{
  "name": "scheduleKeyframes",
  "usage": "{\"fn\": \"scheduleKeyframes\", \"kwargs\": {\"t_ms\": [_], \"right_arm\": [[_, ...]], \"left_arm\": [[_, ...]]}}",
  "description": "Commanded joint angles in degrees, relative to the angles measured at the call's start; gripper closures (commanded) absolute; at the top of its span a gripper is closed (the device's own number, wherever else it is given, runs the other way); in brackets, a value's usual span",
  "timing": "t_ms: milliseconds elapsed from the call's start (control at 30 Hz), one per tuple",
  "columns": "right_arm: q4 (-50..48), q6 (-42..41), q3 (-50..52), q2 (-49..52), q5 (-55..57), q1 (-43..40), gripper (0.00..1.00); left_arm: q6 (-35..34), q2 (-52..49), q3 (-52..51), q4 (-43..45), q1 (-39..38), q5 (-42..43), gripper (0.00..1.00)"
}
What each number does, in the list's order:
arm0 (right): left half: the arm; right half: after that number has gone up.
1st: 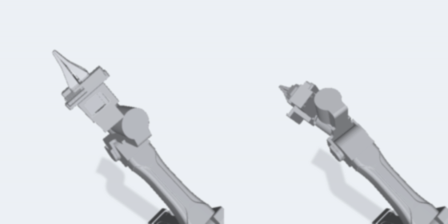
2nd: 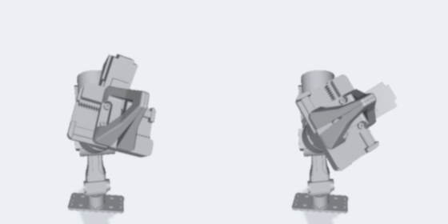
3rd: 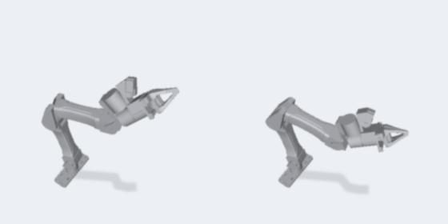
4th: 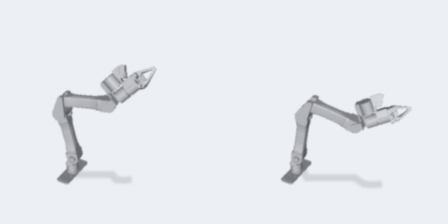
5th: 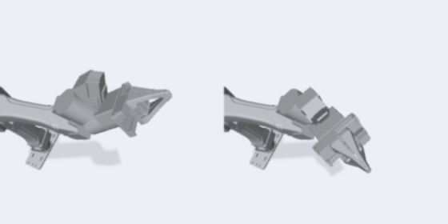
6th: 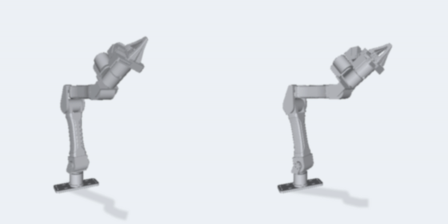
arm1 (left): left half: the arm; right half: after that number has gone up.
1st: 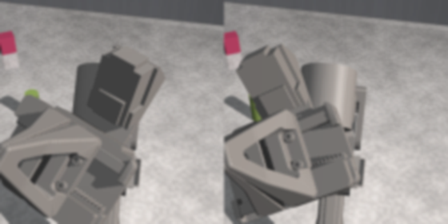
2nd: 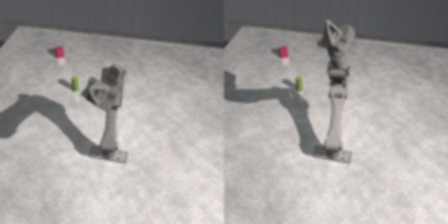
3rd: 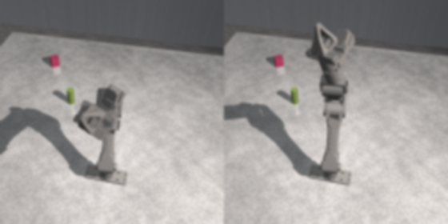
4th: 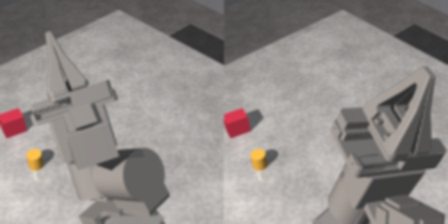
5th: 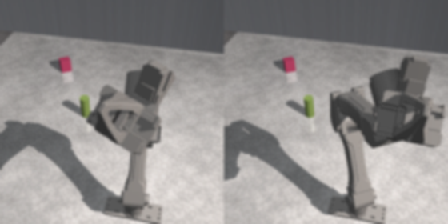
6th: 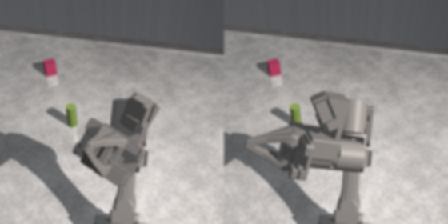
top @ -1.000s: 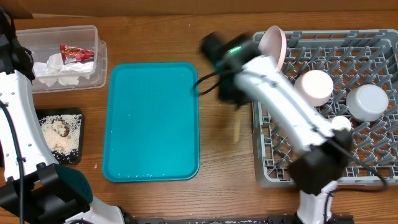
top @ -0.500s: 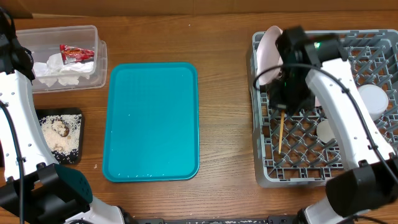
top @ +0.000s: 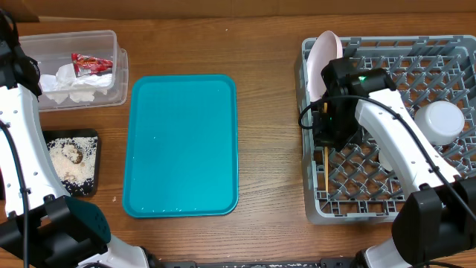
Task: Sort waste into correct bins and load items into the dishwasher
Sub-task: 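Carry the chopstick to the dish rack and insert it upright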
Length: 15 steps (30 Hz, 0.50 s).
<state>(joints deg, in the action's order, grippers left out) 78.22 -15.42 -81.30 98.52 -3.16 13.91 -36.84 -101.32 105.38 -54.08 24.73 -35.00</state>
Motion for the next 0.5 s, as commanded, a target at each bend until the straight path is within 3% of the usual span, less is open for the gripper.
{"fn": "scheduleKeyframes", "kwargs": {"t_ms": [0, 100, 300, 367, 467], "right_arm": [[-0.26, 0.48, 0.26, -1.31, -0.39, -0.02, 0.9], [-0.11, 0.39, 0.26, -1.31, -0.42, -0.02, 0.78], [0.81, -0.26, 0.22, -1.33, -0.39, -0.07, 0.74], [1.84, -1.95, 0.15, -1.36, -0.42, -0.07, 0.78], [4.02, -3.39, -0.42, -1.88, -0.46, -0.07, 0.93]], "left_arm": [[0.9, -0.26, 0.0, 0.09, -0.76, -0.96, 0.0], [0.9, -0.26, -0.02, 0.07, -0.76, -0.96, 0.0], [0.9, -0.26, -0.02, 0.07, -0.66, -0.96, 0.0], [0.9, -0.26, 0.0, 0.09, -0.66, -0.96, 0.0], [0.9, -0.26, 0.0, 0.09, -0.76, -0.96, 0.0]]}}
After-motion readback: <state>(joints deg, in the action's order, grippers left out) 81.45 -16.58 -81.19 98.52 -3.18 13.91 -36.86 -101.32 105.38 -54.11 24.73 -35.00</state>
